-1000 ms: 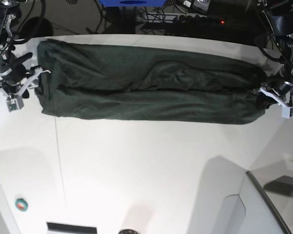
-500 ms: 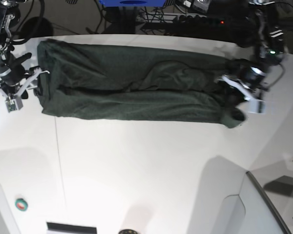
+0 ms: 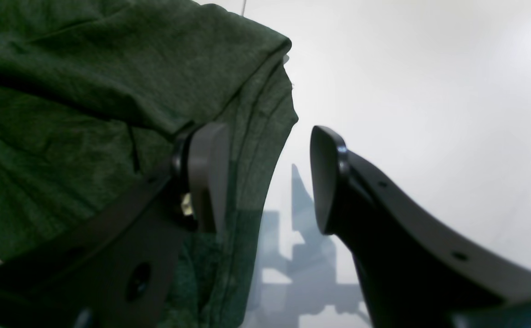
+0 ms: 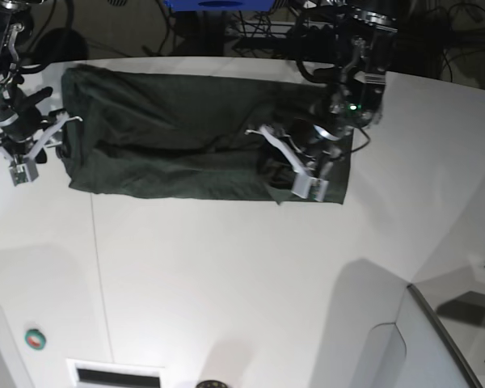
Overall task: Layout the t-shirt on the table in an organized manner, then fold the t-shirt properly
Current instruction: 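Push the shirt end with the left gripper toward the right gripper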
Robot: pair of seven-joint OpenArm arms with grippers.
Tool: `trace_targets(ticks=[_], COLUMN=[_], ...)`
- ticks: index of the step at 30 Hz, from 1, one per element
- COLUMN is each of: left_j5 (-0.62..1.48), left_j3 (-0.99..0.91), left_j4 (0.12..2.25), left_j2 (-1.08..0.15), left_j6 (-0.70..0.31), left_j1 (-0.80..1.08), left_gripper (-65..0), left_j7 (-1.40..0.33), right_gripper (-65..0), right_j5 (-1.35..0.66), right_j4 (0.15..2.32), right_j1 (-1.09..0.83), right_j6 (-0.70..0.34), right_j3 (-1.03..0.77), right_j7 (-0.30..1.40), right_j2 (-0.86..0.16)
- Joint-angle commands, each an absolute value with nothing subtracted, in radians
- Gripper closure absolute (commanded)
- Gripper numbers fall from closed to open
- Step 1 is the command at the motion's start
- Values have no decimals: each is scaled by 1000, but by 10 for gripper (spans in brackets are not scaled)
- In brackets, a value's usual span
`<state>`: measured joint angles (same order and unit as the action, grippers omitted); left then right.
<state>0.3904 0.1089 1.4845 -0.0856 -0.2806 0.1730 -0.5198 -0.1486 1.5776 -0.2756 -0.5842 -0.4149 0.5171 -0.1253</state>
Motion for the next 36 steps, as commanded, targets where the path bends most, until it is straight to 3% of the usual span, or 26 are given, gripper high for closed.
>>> trace_targets(ticks=[1,27,32,36], left_j5=[404,404,404,404], left_j3=[120,248,262,262], left_j4=[1483,1419,1403,1362], left_j2=[-71,-18,-16,-16], left_j6=[-288,-286,-199,-197], left_j1=[157,114,97,85], left_gripper=[0,0,0,0], left_j7=[-499,-453,-452,-456], right_gripper=[-272,-272,-272,-272], right_j5=[-157,-159,-159,-159], right_j4=[1598,1598,1598,1598], right_j1=[-269,-269,-269,-269], right_j6=[-587,-587,-587,-587], right_j3=[-423,-423,-423,-423], right_j7=[493,493,493,493], right_j2=[-136,-136,-136,-136])
